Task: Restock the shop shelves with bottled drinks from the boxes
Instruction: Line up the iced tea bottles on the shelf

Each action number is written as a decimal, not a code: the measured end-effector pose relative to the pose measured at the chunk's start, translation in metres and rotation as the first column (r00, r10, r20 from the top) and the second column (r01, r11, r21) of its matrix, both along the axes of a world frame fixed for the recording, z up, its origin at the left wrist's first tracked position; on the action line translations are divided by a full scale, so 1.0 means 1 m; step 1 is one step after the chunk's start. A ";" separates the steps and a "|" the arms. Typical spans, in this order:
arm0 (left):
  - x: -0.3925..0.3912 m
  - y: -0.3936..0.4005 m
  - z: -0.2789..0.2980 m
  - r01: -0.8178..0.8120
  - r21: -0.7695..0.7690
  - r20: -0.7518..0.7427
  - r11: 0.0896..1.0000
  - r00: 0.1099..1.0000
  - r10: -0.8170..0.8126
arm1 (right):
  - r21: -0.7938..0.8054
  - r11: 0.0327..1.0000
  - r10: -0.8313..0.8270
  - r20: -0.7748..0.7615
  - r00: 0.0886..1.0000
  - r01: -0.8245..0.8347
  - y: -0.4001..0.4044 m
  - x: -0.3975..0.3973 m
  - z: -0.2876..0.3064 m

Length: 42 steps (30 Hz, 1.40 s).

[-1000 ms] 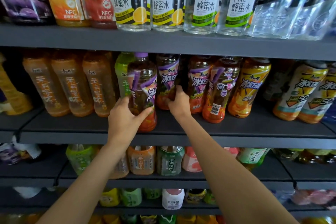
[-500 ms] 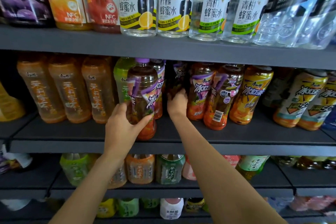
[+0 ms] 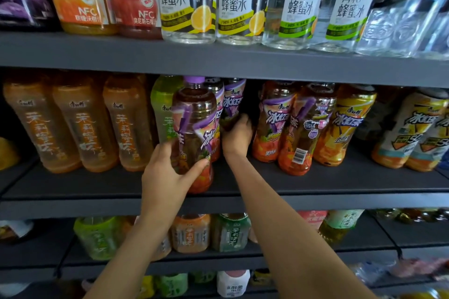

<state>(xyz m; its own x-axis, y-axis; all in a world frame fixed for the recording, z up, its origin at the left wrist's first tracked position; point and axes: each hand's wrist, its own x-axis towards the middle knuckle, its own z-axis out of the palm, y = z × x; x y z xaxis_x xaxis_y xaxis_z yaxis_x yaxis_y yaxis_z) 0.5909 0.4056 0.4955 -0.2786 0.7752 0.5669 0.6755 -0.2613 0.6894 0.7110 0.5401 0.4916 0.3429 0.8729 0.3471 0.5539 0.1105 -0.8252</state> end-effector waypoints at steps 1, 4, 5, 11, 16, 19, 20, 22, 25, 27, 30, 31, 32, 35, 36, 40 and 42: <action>0.000 0.000 0.000 0.001 0.001 0.003 1.000 1.000 -0.001 | 0.006 1.000 0.015 -0.021 1.000 -0.014 -0.001 0.002 0.000; 0.000 0.000 0.000 0.008 -0.007 0.011 1.000 1.000 -0.008 | 0.016 0.999 0.045 -0.022 0.999 -0.045 -0.002 0.006 0.001; 0.000 0.001 0.000 0.010 -0.011 0.008 1.000 1.000 -0.010 | 0.016 0.999 0.050 -0.016 0.999 -0.050 -0.002 0.007 0.002; 0.002 -0.001 0.002 0.003 -0.010 -0.013 1.000 1.000 -0.003 | 0.103 0.989 0.119 -0.121 0.986 -0.107 -0.028 0.011 0.006; 0.003 -0.003 0.003 0.008 -0.014 -0.009 1.000 1.000 -0.008 | -0.046 0.864 0.500 -0.031 0.865 -0.501 -0.059 0.013 -0.005; 0.004 -0.005 0.006 0.002 -0.038 -0.009 0.999 1.000 -0.003 | -0.055 0.881 0.472 0.028 0.881 -0.470 -0.056 0.012 0.000; 0.004 -0.005 0.006 0.006 -0.042 -0.006 0.999 1.000 -0.007 | -0.042 0.889 0.457 0.039 0.889 -0.455 -0.056 0.012 0.000; 0.003 -0.004 0.008 0.022 -0.050 -0.008 0.998 1.000 -0.023 | -0.015 0.913 0.408 0.029 0.913 -0.407 -0.059 0.016 -0.003; 0.002 -0.002 0.009 0.043 -0.064 -0.009 0.997 0.999 -0.044 | 0.001 0.950 0.312 -0.033 0.950 -0.312 -0.062 0.026 -0.005; 0.003 0.000 0.008 0.056 -0.076 -0.008 0.996 0.998 -0.057 | -0.023 0.958 0.284 -0.036 0.958 -0.285 -0.059 0.034 -0.003; 0.007 0.008 0.006 0.082 -0.087 0.006 0.993 0.997 -0.082 | -0.052 0.955 0.291 -0.004 0.957 -0.291 -0.054 0.039 0.000; 0.010 0.012 0.006 0.091 -0.091 0.015 0.992 0.996 -0.090 | -0.055 0.954 0.297 -0.001 0.955 -0.296 -0.054 0.040 0.001; 0.013 0.015 0.006 0.097 -0.095 0.026 0.991 0.995 -0.095 | -0.056 0.952 0.301 0.004 0.954 -0.300 -0.054 0.041 0.001; 0.022 0.024 0.005 0.107 -0.102 0.039 0.989 0.994 -0.103 | -0.066 0.949 0.313 0.041 0.949 -0.310 -0.055 0.041 0.004; 0.026 0.027 0.004 0.112 -0.102 0.038 0.988 0.993 -0.108 | -0.061 0.948 0.315 0.057 0.947 -0.311 -0.054 0.042 0.004; 0.036 0.032 0.005 0.133 -0.108 0.046 0.985 0.991 -0.129 | -0.069 0.938 0.345 0.132 0.929 -0.339 -0.055 0.047 0.006; 0.038 0.033 0.005 0.150 -0.120 0.031 0.981 0.989 -0.147 | -0.123 0.918 0.392 0.145 0.908 -0.377 -0.057 0.053 0.005</action>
<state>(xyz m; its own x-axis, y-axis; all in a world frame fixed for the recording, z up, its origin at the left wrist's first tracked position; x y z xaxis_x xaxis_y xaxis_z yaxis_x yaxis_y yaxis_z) 0.6284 0.4386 0.5007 -0.1662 0.8719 0.4606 0.6202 -0.2707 0.7363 0.7641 0.4835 0.4968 -0.0804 0.9558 0.2829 0.6114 0.2714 -0.7433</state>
